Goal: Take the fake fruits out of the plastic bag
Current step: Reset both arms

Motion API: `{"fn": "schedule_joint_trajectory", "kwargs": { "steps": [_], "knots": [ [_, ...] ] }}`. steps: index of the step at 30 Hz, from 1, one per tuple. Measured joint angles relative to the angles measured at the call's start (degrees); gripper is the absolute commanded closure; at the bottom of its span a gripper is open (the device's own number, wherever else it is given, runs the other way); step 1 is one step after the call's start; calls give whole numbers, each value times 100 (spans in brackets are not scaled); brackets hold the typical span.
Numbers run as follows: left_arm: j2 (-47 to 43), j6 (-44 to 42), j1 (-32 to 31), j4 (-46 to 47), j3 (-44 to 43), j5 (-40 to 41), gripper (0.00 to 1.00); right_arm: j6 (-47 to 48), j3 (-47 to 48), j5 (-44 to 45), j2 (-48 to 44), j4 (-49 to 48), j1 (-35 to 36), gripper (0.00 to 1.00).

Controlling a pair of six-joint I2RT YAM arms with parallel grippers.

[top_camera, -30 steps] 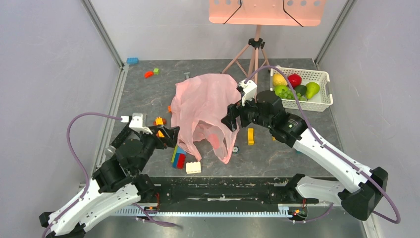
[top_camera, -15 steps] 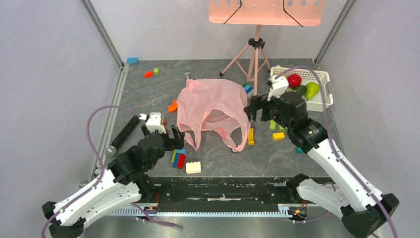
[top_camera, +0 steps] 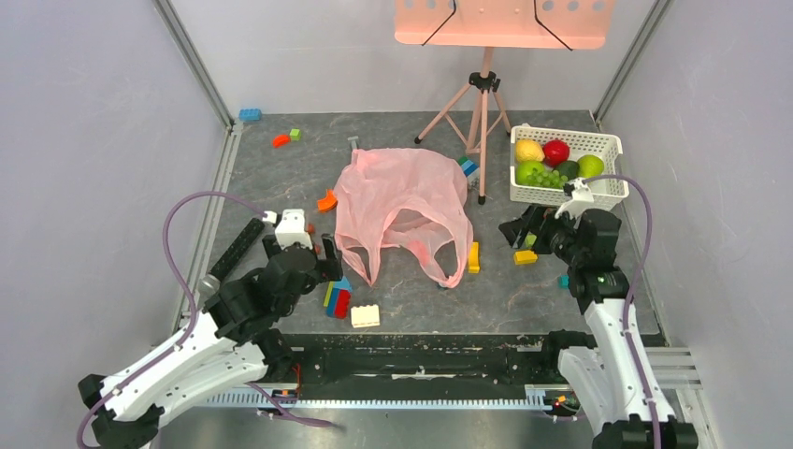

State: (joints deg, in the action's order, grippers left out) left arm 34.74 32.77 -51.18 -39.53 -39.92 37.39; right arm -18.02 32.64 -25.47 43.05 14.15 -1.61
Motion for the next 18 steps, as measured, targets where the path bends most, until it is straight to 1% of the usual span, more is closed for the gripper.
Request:
{"fn": "schedule_joint_trajectory", "kwargs": {
  "steps": [3,7,11,18],
  "knots": [
    [-52,164,0,-168,-20,149,0,-52,-229,-26,-398,-74,-81,2],
    [-332,306,0,-243,-20,289,0,-66,-291,11,-750,-190,-81,2],
    [-584,389,0,-243,-20,369,0,-66,-291,175,-850,-280,-83,2],
    [-621,431,0,-249,-20,420,0,-46,-293,422,-990,-304,-83,2]
  ]
}}
